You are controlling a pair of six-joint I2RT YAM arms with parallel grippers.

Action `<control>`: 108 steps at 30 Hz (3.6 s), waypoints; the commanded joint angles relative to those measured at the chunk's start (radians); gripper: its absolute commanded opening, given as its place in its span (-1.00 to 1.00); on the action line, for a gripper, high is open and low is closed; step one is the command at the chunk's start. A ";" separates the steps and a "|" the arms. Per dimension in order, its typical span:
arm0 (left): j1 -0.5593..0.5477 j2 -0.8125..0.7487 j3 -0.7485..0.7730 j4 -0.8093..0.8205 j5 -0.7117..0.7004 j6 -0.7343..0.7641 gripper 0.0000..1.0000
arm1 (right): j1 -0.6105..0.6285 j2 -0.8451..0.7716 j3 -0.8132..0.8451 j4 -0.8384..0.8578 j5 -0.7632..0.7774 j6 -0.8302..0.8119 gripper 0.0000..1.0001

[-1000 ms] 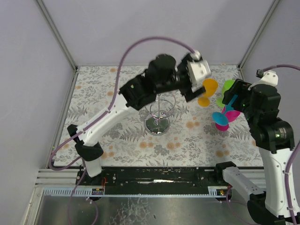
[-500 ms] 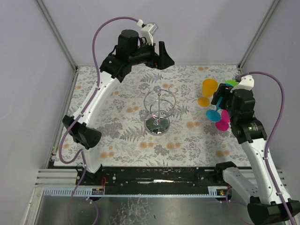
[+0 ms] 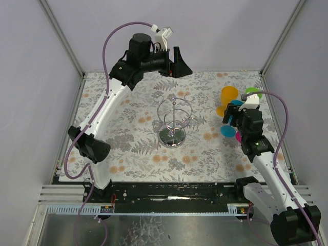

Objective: Take the wine glass off the wine glass rack

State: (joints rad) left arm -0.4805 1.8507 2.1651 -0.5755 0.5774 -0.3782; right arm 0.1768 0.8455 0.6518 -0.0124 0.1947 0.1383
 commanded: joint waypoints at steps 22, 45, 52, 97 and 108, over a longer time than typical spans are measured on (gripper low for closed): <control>0.011 -0.073 -0.066 0.032 0.063 -0.011 0.72 | 0.006 0.123 -0.376 0.747 -0.091 -0.156 0.32; 0.017 -0.084 -0.088 0.019 0.123 0.004 0.77 | 0.003 0.268 -0.337 0.818 -0.066 -0.148 0.98; 0.017 -0.088 -0.093 0.020 0.139 -0.001 0.77 | 0.004 0.203 -0.329 0.771 -0.059 -0.135 0.98; 0.229 -0.354 -0.532 0.088 -0.063 0.193 1.00 | 0.004 -0.195 -0.006 -0.154 0.346 0.114 0.98; 0.247 -0.378 -0.573 0.097 -0.059 0.173 1.00 | 0.003 -0.117 0.051 -0.254 0.491 0.165 0.98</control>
State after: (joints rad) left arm -0.2447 1.4975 1.5997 -0.5526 0.5262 -0.2073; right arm 0.1768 0.7033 0.6361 -0.2337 0.5949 0.2760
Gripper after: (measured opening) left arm 0.997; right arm 0.990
